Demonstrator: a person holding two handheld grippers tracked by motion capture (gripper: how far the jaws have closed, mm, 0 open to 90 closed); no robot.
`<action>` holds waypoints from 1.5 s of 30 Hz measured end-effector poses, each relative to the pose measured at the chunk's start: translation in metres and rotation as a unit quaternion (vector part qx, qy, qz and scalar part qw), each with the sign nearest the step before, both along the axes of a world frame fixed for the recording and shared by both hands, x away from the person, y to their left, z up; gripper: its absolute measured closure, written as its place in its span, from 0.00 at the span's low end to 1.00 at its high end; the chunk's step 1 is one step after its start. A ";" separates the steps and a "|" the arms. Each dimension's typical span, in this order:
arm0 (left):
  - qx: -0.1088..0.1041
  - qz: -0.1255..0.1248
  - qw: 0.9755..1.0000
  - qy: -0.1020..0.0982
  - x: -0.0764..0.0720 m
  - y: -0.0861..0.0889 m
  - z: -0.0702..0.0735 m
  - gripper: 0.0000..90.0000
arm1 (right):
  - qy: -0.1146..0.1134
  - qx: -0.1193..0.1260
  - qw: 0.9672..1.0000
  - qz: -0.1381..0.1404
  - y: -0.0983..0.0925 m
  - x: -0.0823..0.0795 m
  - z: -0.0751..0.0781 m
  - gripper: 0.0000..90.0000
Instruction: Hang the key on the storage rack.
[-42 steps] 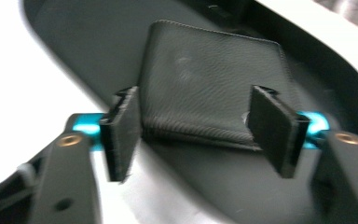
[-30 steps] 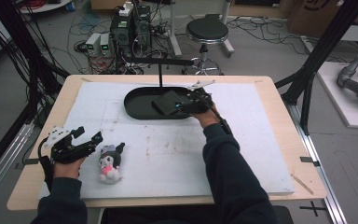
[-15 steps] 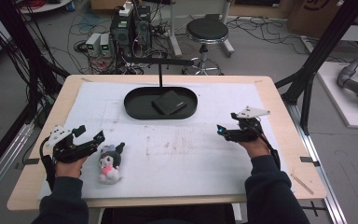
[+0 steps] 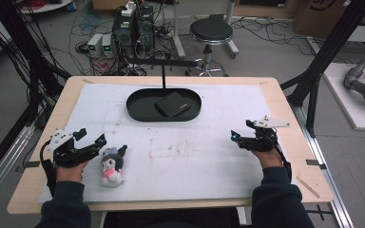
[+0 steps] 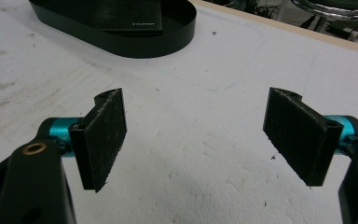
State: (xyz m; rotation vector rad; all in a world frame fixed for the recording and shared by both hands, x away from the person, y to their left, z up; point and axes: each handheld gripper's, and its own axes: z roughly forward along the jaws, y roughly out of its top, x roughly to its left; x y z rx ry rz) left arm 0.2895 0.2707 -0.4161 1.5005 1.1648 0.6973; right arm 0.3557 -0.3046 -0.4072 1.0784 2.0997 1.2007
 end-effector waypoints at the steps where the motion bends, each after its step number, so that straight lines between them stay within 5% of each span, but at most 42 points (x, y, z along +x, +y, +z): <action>1: 0.000 -0.003 1.000 0.001 0.000 -0.001 0.001 0.22 | 0.001 -0.001 1.000 0.001 0.000 0.000 0.000 0.24; 8: -0.010 -0.021 0.999 0.024 -0.003 -0.006 0.003 0.22 | -0.003 -0.018 1.000 0.000 0.003 -0.002 -0.001 0.24; 10: -0.008 -0.026 0.999 0.045 -0.004 -0.010 0.003 0.22 | -0.002 -0.019 1.000 0.000 0.004 -0.002 -0.002 0.24; 13: 0.001 -0.034 0.994 0.100 -0.003 -0.018 -0.003 0.22 | -0.003 -0.019 1.000 0.003 0.004 -0.003 -0.002 0.24; 14: 0.007 -0.039 0.991 0.128 -0.001 -0.022 -0.006 0.22 | -0.004 -0.023 1.000 0.008 0.006 -0.004 -0.003 0.24; 17: 0.012 -0.040 0.989 0.143 -0.001 -0.027 -0.007 0.22 | 0.000 -0.033 0.999 0.015 0.008 -0.006 -0.003 0.24; 20: 0.032 -0.034 0.984 0.173 -0.002 -0.038 -0.011 0.22 | -0.004 -0.034 0.999 0.016 0.008 -0.009 -0.002 0.24; 23: 0.027 -0.029 0.980 0.193 -0.001 -0.043 -0.013 0.22 | -0.004 -0.032 0.999 0.017 0.007 -0.009 -0.002 0.24; 26: 0.040 -0.031 0.979 0.198 0.002 -0.050 -0.015 0.21 | -0.002 -0.034 0.999 0.020 0.007 -0.008 -0.003 0.24; 29: 0.048 -0.059 0.974 0.214 0.007 -0.059 -0.021 0.19 | -0.001 -0.029 0.999 0.017 0.006 -0.008 -0.003 0.24; 33: 0.042 -0.078 0.971 0.223 0.011 -0.060 -0.023 0.23 | 0.000 -0.028 0.999 0.017 0.005 -0.008 -0.003 0.24; 34: 0.033 -0.095 0.968 0.229 0.013 -0.061 -0.022 0.32 | 0.001 -0.027 0.999 0.018 0.006 -0.008 -0.003 0.24; 36: 0.033 -0.109 0.967 0.227 0.014 -0.060 -0.021 0.41 | 0.001 -0.028 0.999 0.019 0.007 -0.008 -0.003 0.24; 38: 0.031 -0.127 0.969 0.209 0.016 -0.058 -0.016 0.64 | 0.001 -0.028 0.999 0.018 0.008 -0.009 -0.003 0.24; 40: 0.049 -0.133 0.970 0.197 0.019 -0.057 -0.014 0.65 | 0.000 -0.028 0.999 0.019 0.007 -0.009 -0.003 0.24; 43: 0.046 -0.138 0.971 0.190 0.023 -0.055 -0.013 0.65 | 0.000 -0.026 0.999 0.018 0.007 -0.008 -0.003 0.24; 45: 0.062 -0.146 0.974 0.162 0.023 -0.056 -0.008 0.65 | 0.000 -0.026 0.999 0.018 0.007 -0.008 -0.003 0.24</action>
